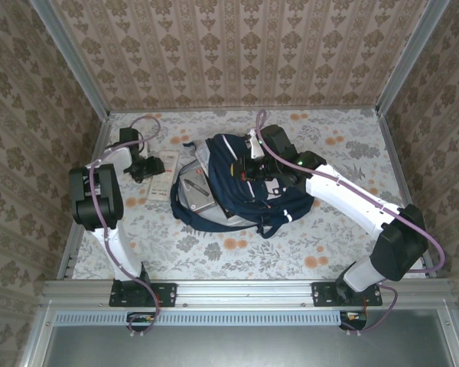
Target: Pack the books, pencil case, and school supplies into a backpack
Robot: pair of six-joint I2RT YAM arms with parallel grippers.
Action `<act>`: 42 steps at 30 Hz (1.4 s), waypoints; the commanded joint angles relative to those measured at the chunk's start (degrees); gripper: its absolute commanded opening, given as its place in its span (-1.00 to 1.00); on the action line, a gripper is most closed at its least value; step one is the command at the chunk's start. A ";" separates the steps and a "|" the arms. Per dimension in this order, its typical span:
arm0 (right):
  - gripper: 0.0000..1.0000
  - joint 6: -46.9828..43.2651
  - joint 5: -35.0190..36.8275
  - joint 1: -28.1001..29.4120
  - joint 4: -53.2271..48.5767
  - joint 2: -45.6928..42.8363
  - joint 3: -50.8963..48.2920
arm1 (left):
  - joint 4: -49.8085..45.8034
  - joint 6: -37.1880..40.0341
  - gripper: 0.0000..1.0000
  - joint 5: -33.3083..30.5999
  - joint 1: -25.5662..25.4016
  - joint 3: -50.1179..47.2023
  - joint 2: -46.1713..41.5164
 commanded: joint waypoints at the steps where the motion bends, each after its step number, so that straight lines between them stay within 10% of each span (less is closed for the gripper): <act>1: -0.97 1.12 -0.63 -0.63 -0.04 -0.63 -0.67 | -2.09 0.34 0.13 1.31 0.26 2.31 0.22; 11: -0.98 0.88 -1.09 -0.66 -0.16 0.48 0.13 | -4.55 2.45 0.04 3.76 -2.74 1.70 4.47; 19: -0.97 1.15 -1.36 -0.69 -0.11 0.69 0.25 | -4.82 2.19 -0.98 2.84 -3.23 1.55 4.14; 42: -0.99 0.73 -0.52 -1.22 -1.25 -0.17 1.97 | -2.41 -5.28 -1.00 12.50 0.73 -3.30 -12.73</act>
